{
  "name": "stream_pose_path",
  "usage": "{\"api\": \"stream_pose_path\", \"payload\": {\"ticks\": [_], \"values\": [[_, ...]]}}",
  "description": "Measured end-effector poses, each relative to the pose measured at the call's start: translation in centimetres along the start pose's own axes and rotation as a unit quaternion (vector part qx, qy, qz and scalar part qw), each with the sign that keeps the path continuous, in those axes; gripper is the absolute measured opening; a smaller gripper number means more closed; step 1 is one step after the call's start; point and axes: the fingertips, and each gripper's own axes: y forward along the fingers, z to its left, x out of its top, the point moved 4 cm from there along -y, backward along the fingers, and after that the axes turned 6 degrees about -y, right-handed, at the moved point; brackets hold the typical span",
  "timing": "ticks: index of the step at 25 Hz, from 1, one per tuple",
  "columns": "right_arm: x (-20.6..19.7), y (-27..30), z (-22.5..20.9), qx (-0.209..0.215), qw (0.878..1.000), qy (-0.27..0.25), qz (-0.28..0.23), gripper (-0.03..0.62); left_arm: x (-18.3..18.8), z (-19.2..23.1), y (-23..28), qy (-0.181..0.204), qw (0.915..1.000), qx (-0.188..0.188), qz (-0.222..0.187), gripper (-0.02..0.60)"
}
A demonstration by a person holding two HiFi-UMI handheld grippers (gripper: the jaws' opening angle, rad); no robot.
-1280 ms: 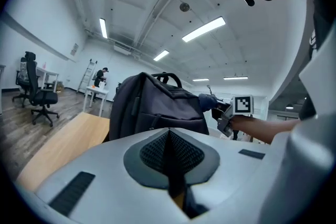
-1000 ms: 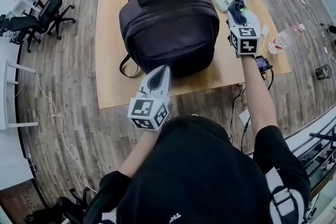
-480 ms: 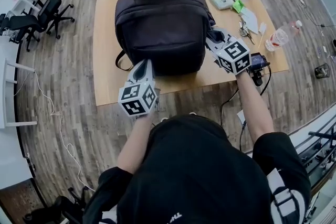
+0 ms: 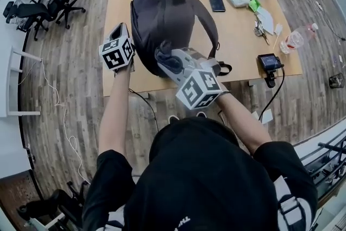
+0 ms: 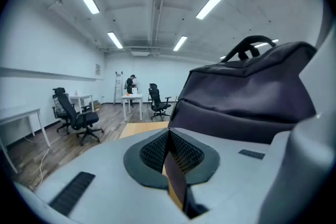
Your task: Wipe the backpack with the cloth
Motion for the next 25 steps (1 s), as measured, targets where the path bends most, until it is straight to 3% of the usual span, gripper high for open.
{"api": "stream_pose_path", "payload": {"ticks": [2, 4, 7, 11, 13, 17, 25], "values": [[0.8, -1.3, -1.5, -0.028, 0.997, -0.067, 0.034, 0.038, -0.2, -0.9, -2.4, 0.023, 0.9995, -0.017, -0.014, 0.015], [1.9, -3.1, -3.9, -0.056, 0.986, -0.147, 0.063, 0.038, -0.8, -1.8, -4.5, 0.038, 0.9986, -0.031, -0.017, 0.015], [4.0, -5.8, -8.6, -0.085, 0.974, -0.203, 0.058, 0.038, -1.9, -3.6, -7.2, 0.029, 0.9978, -0.056, -0.02, 0.015], [5.3, -7.3, -14.3, -0.153, 0.963, -0.218, 0.048, 0.038, -2.3, -6.3, -10.2, 0.0, 0.9958, -0.086, -0.033, 0.015], [5.0, -6.6, -15.0, -0.178, 0.956, -0.229, 0.045, 0.038, -2.5, -7.0, -11.7, -0.015, 0.9948, -0.092, -0.04, 0.015], [3.8, -6.0, -12.1, -0.209, 0.96, -0.184, 0.0, 0.037, -3.9, -7.6, -14.6, -0.042, 0.9939, -0.092, -0.044, 0.015], [0.8, -5.1, -4.9, -0.2, 0.972, -0.117, -0.039, 0.037, -7.8, -6.9, -17.7, -0.077, 0.9941, -0.077, -0.005, 0.015]]}}
